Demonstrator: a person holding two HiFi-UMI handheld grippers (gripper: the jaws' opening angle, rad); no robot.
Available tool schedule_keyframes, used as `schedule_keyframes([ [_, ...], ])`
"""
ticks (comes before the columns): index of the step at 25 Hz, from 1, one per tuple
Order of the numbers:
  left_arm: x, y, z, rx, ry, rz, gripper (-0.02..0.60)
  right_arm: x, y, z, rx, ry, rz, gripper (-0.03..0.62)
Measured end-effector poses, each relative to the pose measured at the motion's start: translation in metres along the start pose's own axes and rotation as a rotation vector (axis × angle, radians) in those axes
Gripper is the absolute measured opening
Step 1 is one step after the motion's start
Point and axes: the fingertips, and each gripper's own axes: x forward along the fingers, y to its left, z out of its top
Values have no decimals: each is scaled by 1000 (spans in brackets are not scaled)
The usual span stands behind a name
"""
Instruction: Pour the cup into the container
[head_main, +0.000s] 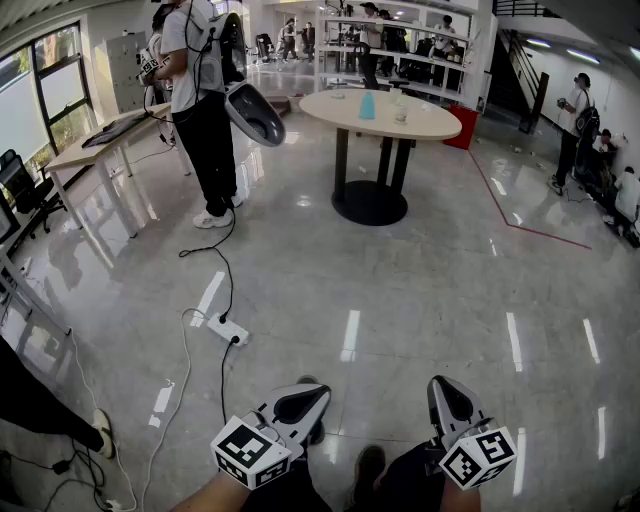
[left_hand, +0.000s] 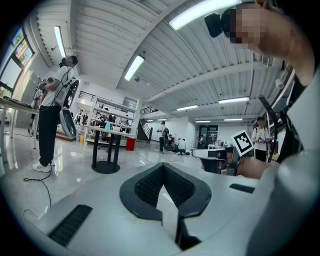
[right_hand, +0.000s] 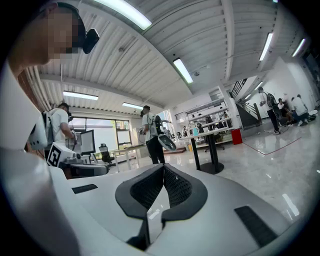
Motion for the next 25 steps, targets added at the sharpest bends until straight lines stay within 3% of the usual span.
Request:
schedule_keyframes([
  [12,21,54,26,-23,-42,61,-8,55,-9,37,-51,-28,49,5],
  [20,83,76,33,-5,-21,19,-8,85,-60,34,-1,-25,7,5],
  [25,122,98,55,5,-25,17,-8,120,-87,58,-14,-50,13,5],
])
